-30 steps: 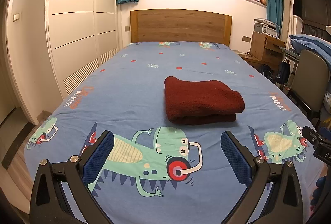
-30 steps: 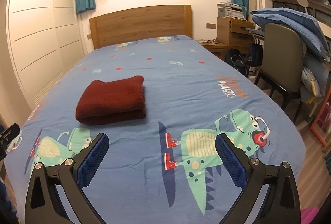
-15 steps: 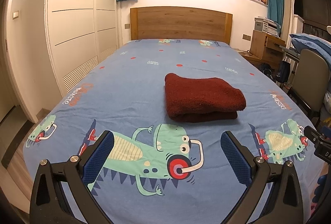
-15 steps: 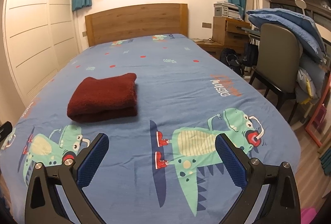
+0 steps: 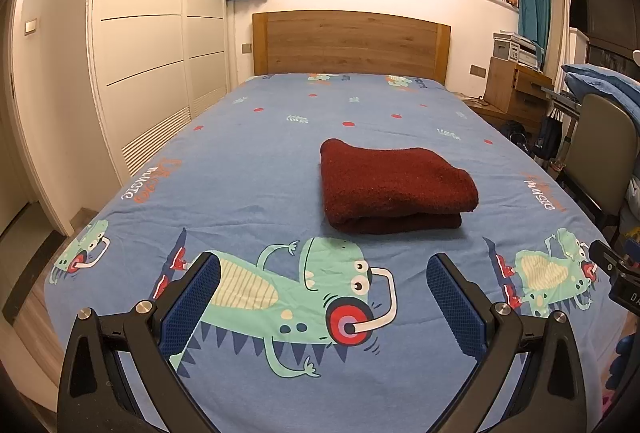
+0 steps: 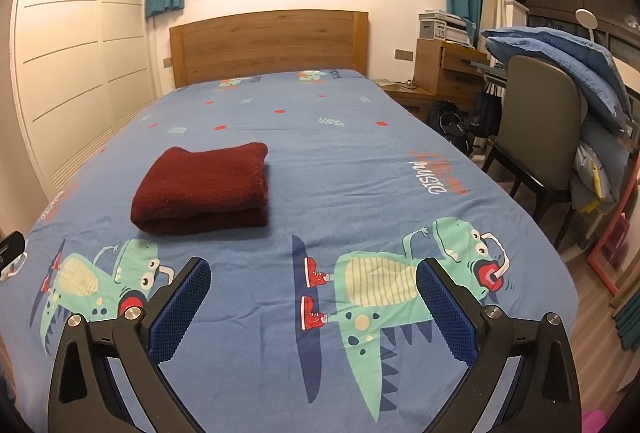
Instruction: Fold small clothes
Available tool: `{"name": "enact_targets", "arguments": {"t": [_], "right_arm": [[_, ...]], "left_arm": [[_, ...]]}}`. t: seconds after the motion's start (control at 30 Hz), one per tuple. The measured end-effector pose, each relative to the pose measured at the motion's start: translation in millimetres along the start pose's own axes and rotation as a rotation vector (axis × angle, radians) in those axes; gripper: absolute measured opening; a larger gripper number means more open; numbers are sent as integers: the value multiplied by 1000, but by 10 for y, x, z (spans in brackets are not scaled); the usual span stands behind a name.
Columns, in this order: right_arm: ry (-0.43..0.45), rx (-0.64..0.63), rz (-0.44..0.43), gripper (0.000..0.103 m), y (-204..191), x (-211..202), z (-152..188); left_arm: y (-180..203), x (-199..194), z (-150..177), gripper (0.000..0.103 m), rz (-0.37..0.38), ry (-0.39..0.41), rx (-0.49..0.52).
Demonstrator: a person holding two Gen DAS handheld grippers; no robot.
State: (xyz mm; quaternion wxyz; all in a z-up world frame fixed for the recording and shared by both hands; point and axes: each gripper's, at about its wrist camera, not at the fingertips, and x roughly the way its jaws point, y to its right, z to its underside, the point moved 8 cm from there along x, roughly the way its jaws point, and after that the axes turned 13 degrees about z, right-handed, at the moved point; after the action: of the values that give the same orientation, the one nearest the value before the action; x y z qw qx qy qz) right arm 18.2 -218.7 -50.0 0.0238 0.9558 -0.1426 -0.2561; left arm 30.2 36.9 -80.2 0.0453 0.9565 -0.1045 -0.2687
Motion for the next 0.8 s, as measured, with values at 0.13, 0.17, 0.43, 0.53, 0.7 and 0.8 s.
{"name": "enact_targets", "arguments": {"t": [0.13,0.17,0.43,0.53,0.7,0.8], "right_arm": [[1,-1,4,103,8,1,-2],[1,-1,5,103,13,3,-3],[4,0,13,103,46,6,-7],[9,-4,13,103,33,-5,-17],[15,-8,11,103,15,-22,-30],[16,-10,11,103,13,-24,-28]], "left_arm": [[0,15,11,102,2,-3,1],[2,16,15,102,2,-4,0],[-12,27,15,102,2,-7,-1],[-9,28,18,102,3,-7,-1],[-13,32,23,102,5,-10,0],[-16,42,31,102,4,-11,2]]}}
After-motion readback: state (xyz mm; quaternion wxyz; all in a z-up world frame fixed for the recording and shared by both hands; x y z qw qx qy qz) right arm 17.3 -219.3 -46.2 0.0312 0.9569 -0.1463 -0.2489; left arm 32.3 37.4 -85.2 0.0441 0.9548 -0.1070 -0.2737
